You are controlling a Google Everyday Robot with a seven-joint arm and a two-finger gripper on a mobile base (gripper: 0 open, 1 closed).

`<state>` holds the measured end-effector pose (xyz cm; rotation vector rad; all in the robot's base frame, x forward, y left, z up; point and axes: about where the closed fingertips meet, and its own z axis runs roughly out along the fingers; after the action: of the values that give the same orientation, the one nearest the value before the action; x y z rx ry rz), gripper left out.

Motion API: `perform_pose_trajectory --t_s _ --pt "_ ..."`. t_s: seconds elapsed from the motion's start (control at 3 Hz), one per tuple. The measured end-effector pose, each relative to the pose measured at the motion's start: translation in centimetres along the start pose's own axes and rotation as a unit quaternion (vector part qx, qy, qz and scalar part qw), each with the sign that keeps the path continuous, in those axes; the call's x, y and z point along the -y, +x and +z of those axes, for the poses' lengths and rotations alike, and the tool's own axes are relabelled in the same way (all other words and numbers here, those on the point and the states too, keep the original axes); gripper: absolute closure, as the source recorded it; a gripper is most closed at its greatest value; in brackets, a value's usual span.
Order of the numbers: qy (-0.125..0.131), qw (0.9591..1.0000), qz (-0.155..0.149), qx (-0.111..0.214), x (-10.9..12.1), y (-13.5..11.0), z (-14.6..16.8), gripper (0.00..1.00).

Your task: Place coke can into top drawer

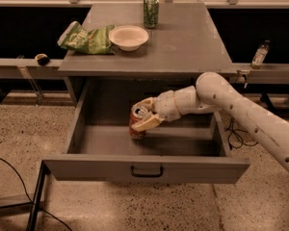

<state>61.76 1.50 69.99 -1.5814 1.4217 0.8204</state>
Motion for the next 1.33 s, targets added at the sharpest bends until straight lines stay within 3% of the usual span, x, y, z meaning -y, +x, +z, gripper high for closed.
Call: perform_pose_trajectory --t_s 0.33,0.67,1.33 --pt "-0.015 0.9998 0.003 -0.01 -0.48 0.55 0.66 0.84" --pt "-0.018 0.9996 0.019 -0.012 -0.72 1.01 1.06 0.61" --pt "-0.018 0.9996 0.02 -0.012 -0.74 1.03 1.08 0.15"
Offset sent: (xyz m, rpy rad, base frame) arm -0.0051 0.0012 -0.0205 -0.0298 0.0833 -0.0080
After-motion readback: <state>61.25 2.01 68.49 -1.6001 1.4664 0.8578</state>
